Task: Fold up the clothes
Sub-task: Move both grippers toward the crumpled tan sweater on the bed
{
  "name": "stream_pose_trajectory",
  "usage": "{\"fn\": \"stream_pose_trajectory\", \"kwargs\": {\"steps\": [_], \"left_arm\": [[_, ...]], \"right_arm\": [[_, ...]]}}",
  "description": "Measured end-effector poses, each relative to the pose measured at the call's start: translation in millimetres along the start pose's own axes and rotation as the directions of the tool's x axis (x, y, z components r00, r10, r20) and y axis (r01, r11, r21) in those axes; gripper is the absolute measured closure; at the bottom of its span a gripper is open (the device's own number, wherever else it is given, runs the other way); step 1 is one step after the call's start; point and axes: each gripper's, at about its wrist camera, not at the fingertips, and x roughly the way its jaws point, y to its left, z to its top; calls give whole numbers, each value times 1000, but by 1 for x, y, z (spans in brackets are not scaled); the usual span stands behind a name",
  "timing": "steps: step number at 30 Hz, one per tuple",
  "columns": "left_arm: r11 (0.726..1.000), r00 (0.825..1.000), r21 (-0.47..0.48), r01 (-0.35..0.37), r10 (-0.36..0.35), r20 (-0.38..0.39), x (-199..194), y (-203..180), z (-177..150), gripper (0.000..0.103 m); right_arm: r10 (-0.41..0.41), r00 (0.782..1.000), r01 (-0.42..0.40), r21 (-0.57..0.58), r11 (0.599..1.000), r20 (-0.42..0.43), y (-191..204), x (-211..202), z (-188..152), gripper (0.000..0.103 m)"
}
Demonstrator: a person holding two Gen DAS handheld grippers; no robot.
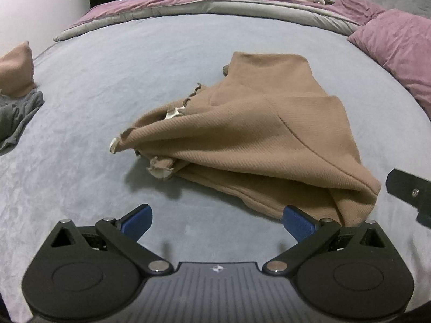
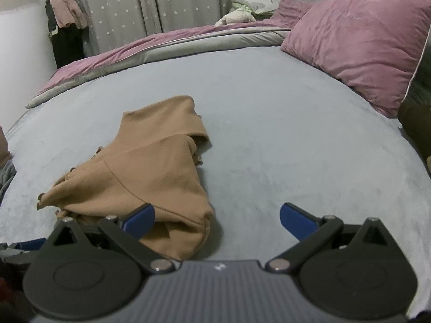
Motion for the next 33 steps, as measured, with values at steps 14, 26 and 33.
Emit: {"fn": "stream_pose_trajectory", "kwargs": {"steps": [14, 26, 33], "left_arm": [[999, 999, 12, -38, 38, 23, 1, 1, 0, 0], [999, 999, 10, -47, 47, 20, 0, 9, 0, 0], [999, 999, 7, -50, 50, 17, -1, 11, 0, 0]], "right_arm": [[-9, 998, 10, 7, 1000, -55, 8, 13, -1, 0], [-13, 998, 13, 3, 1000, -67, 12, 17, -2, 0], [-11, 997, 10, -5, 1000, -72, 15, 18, -2, 0]]}}
